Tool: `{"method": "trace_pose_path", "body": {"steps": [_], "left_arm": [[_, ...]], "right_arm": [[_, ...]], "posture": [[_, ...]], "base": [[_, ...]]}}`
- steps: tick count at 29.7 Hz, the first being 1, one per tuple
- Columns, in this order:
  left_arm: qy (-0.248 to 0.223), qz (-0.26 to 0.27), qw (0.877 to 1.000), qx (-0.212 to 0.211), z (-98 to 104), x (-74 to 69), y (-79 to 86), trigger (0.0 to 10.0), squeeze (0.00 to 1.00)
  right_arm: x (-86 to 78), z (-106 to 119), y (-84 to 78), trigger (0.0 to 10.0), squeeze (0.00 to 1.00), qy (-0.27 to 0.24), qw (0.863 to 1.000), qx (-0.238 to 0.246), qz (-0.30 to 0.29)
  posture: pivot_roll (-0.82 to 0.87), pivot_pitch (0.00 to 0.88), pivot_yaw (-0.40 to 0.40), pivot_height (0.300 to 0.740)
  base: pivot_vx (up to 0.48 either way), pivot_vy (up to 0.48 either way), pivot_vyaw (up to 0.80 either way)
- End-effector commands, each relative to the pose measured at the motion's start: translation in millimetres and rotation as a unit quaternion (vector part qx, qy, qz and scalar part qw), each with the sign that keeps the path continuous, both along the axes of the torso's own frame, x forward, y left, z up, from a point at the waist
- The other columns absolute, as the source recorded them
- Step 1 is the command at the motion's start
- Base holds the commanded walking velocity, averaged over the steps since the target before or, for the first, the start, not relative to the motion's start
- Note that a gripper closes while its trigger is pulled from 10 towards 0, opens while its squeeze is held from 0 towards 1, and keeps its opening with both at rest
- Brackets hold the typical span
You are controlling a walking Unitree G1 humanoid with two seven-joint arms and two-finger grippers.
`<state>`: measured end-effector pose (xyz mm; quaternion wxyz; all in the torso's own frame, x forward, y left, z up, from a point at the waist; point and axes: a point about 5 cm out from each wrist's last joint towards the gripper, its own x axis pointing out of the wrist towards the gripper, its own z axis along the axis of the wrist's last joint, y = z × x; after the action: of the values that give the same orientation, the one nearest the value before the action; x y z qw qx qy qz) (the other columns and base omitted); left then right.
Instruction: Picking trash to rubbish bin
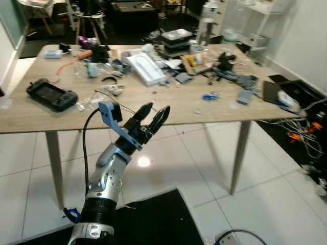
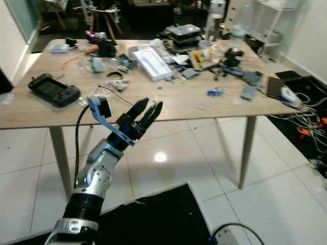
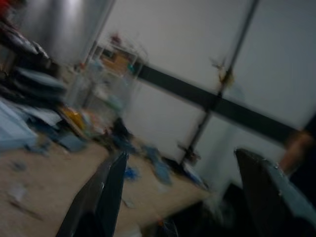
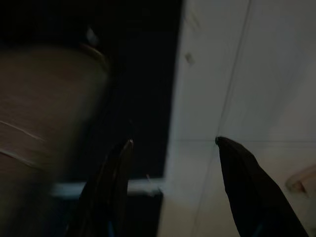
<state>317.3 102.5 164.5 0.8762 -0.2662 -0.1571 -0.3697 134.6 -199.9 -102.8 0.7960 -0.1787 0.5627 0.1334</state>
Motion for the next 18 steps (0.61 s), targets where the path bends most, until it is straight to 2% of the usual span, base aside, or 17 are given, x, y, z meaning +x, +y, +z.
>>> {"method": "trace_pose_path", "body": {"steps": [1,10,18], "left_arm": [[0.009,-0.021,1.000,0.001,-0.6,-1.9,-11.6,10.0,0.00],[0.021,-0.039,0.999,0.008,-1.7,-7.4,-18.0,10.0,0.00],[0.034,-0.039,0.998,0.041,-8.1,-9.1,-23.0,10.0,0.00]], "right_arm": [[-5.1,-0.5,-7.6,10.0,0.00,0.009,1.000,-0.008,-0.005],[-4.0,0.0,-8.5,10.0,0.00,0.008,1.000,-0.011,-0.001],[-3.2,-0.2,-5.6,10.0,0.00,0.007,1.000,-0.008,0.000]], "posture": [[0.07,0.000,-0.032,0.740],[0.08,0.000,-0.033,0.740],[0.08,0.000,-0.028,0.740]], "base": [[0.480,0.000,0.00],[0.480,0.000,0.00],[0.473,0.000,0.00]]}}
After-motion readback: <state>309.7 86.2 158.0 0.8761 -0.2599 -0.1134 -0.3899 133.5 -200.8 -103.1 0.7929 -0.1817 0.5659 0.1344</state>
